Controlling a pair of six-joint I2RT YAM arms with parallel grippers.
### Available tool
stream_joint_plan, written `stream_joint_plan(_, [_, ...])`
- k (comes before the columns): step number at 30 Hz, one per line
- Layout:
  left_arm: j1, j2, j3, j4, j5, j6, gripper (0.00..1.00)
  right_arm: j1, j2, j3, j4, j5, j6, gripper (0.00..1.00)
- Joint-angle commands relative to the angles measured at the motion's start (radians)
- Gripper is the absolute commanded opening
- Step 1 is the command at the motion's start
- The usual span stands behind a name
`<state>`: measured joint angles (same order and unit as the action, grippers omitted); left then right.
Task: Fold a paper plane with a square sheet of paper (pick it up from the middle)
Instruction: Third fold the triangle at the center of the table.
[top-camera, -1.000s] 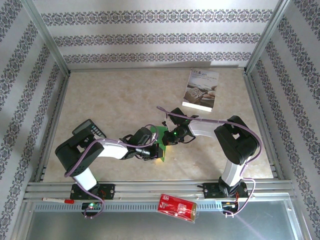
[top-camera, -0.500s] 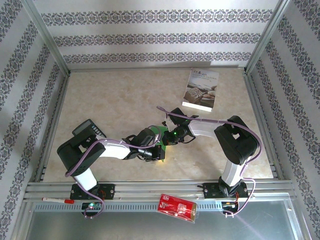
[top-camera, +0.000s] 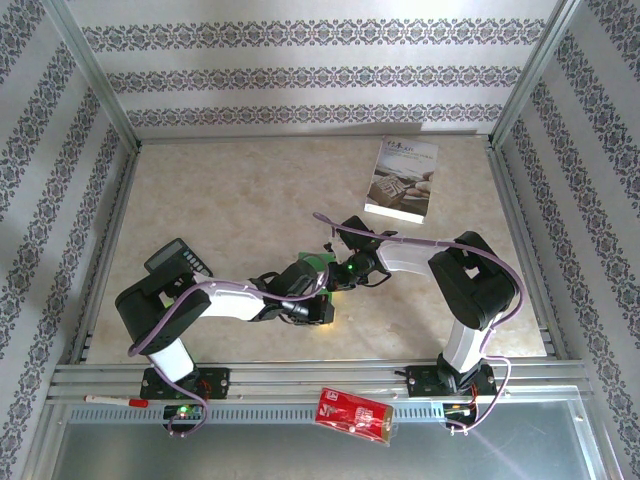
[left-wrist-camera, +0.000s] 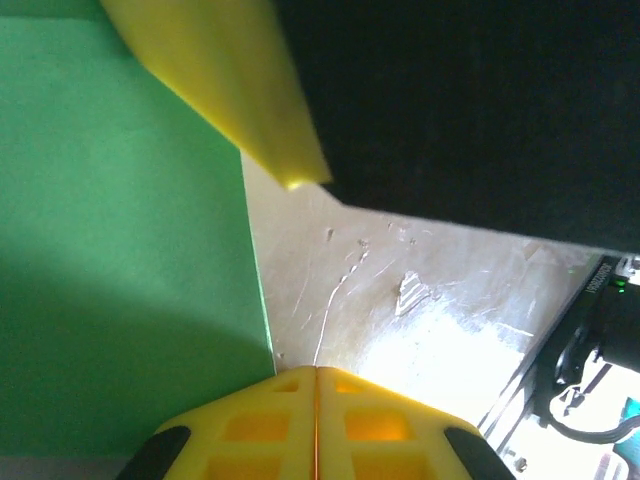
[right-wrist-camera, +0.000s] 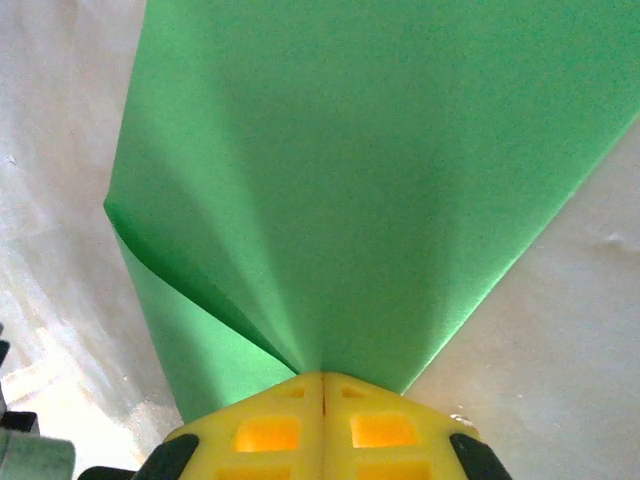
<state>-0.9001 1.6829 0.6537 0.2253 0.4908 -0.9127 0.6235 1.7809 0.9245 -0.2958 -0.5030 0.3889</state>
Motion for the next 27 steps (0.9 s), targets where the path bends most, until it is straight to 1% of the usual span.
stream_joint_plan(1, [-0.04, -0.011, 0.006, -0.171, 0.003, 0.048, 0.07, -0.007, 0.035, -0.041, -0.038, 0.071, -0.008, 0.0])
stream_joint_plan(5, [-0.052, -0.015, 0.034, -0.239, -0.002, 0.081, 0.07, -0.008, 0.035, -0.042, -0.039, 0.072, -0.007, 0.0])
stream_joint_plan(7, [-0.053, -0.031, 0.041, -0.241, 0.004, 0.09, 0.07, -0.008, 0.035, -0.044, -0.039, 0.074, -0.007, 0.0])
stream_joint_plan(10, [-0.043, -0.102, 0.042, -0.217, -0.005, 0.108, 0.07, -0.009, 0.035, -0.047, -0.038, 0.077, -0.007, 0.0])
stream_joint_plan(13, [0.008, -0.177, 0.023, -0.202, -0.022, 0.088, 0.06, -0.008, 0.034, -0.051, -0.037, 0.078, -0.008, 0.0])
stream_joint_plan(15, [0.074, -0.214, -0.012, -0.163, -0.018, 0.052, 0.05, -0.01, 0.035, -0.052, -0.035, 0.076, -0.009, 0.0])
stream_joint_plan(17, [0.136, -0.227, -0.042, -0.122, -0.007, 0.012, 0.05, -0.009, 0.034, -0.05, -0.033, 0.075, -0.008, 0.0])
stream_joint_plan(19, [0.181, -0.214, -0.037, -0.115, 0.01, 0.005, 0.05, -0.01, 0.035, -0.048, -0.034, 0.074, -0.008, 0.0])
stream_joint_plan(27, [0.229, -0.101, 0.032, -0.124, 0.027, 0.026, 0.05, -0.009, 0.033, -0.046, -0.033, 0.073, -0.006, 0.0])
